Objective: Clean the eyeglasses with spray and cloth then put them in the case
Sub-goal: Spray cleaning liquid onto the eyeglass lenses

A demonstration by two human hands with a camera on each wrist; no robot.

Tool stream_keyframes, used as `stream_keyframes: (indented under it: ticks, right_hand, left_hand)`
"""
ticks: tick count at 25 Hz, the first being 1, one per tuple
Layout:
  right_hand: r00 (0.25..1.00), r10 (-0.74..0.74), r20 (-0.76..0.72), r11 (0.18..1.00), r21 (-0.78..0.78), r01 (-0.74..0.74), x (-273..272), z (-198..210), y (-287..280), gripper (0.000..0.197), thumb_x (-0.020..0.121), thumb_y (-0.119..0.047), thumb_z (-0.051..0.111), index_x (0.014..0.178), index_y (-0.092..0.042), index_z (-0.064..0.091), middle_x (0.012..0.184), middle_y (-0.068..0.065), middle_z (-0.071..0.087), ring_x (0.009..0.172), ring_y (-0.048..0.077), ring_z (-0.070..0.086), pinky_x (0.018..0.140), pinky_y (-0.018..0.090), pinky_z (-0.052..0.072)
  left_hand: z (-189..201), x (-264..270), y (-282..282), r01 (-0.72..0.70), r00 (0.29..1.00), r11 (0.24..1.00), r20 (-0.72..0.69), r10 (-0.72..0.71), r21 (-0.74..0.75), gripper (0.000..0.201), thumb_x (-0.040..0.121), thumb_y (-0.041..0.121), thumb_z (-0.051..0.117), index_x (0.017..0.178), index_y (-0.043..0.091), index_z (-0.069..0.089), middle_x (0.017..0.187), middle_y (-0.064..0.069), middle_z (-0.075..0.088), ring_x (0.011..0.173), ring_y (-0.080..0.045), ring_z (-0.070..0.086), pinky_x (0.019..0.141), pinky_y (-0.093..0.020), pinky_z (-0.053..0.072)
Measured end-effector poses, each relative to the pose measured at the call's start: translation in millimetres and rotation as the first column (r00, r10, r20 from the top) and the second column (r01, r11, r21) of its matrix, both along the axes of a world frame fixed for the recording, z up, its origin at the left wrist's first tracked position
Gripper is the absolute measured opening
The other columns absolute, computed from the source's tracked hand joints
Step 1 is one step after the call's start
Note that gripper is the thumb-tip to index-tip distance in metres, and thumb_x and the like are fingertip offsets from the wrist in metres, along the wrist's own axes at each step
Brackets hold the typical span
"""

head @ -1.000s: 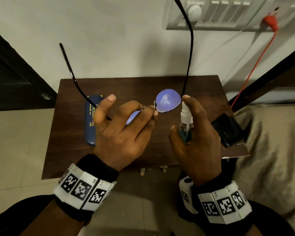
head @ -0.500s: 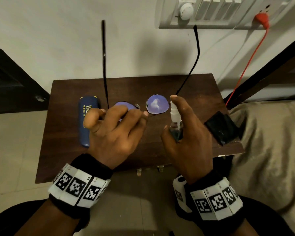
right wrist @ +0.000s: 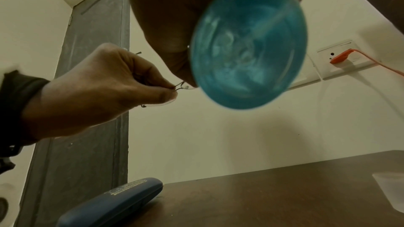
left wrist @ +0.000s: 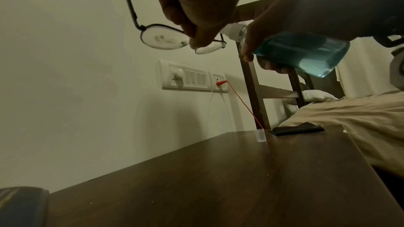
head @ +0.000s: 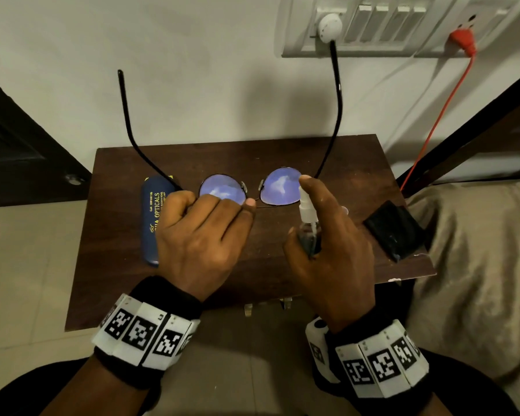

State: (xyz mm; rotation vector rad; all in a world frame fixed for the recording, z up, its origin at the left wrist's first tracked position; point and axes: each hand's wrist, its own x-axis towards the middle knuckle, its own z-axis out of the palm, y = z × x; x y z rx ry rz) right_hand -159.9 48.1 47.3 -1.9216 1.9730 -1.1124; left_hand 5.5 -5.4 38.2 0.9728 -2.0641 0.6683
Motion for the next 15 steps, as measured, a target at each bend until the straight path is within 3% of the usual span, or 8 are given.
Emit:
stream_keyframes:
  ticks: [3,6,9,12,15]
  right_hand:
    - [1.000,-0.003,-0.028,1.000,-0.005,0.002,2.5,-1.4,0.5,0.071,0.078,-0.009,0.067,0.135,-0.032,0.033,0.090,-0.001,0.062,0.061,0.011,0.055,0.063,0.014,0.040]
    - [0.999,-0.026,-0.030,0.999,-0.031,0.025,4.5,-2.1,-1.7,0.068,0.078,-0.012,0.062,0.135,-0.031,0.032,0.097,0.002,0.063,0.064,0.014,0.057,0.053,0.028,0.050]
    - [0.998,-0.054,-0.020,0.998,-0.020,0.054,4.5,-3.3,-3.2,0.063,0.078,-0.012,0.059,0.133,-0.032,0.033,0.097,0.001,0.062,0.065,0.017,0.058,0.052,0.037,0.053]
    - [0.994,-0.106,-0.004,0.994,0.001,0.106,4.8,-5.2,-4.3,0.060,0.079,-0.008,0.061,0.128,-0.031,0.035,0.091,0.000,0.061,0.063,0.017,0.057,0.052,0.038,0.052]
    - [0.991,-0.134,0.023,0.991,0.010,0.134,4.8,-5.5,-4.3,0.066,0.079,-0.007,0.063,0.132,-0.032,0.032,0.089,-0.004,0.058,0.062,0.013,0.055,0.055,0.032,0.050]
  left_hand:
    - [0.1,-4.7,1.1,0.012,1.000,1.000,-0.001,-0.012,-0.004,0.020,0.084,0.006,0.070,0.064,0.011,0.071,0.058,-0.004,0.062,0.052,-0.025,0.057,0.059,-0.037,0.034]
    - [-1.3,-9.1,2.1,0.023,1.000,1.000,0.006,-0.023,-0.017,0.022,0.084,0.005,0.068,0.063,0.010,0.070,0.058,-0.005,0.061,0.053,-0.024,0.057,0.060,-0.037,0.033]
    - [-4.1,-10.6,3.0,0.035,0.999,0.999,0.013,-0.034,-0.021,0.019,0.081,0.002,0.070,0.064,0.009,0.070,0.060,-0.005,0.063,0.056,-0.024,0.058,0.061,-0.037,0.034]
    - [-6.6,-8.6,1.1,0.036,0.999,0.999,0.004,-0.036,-0.029,0.018,0.080,0.001,0.071,0.064,0.009,0.070,0.061,-0.006,0.063,0.061,-0.023,0.054,0.062,-0.037,0.034]
    - [-8.4,-8.0,-0.5,0.049,0.999,0.998,-0.020,-0.049,-0.028,0.018,0.081,0.002,0.071,0.065,0.009,0.070,0.063,-0.006,0.065,0.067,-0.022,0.048,0.062,-0.038,0.035]
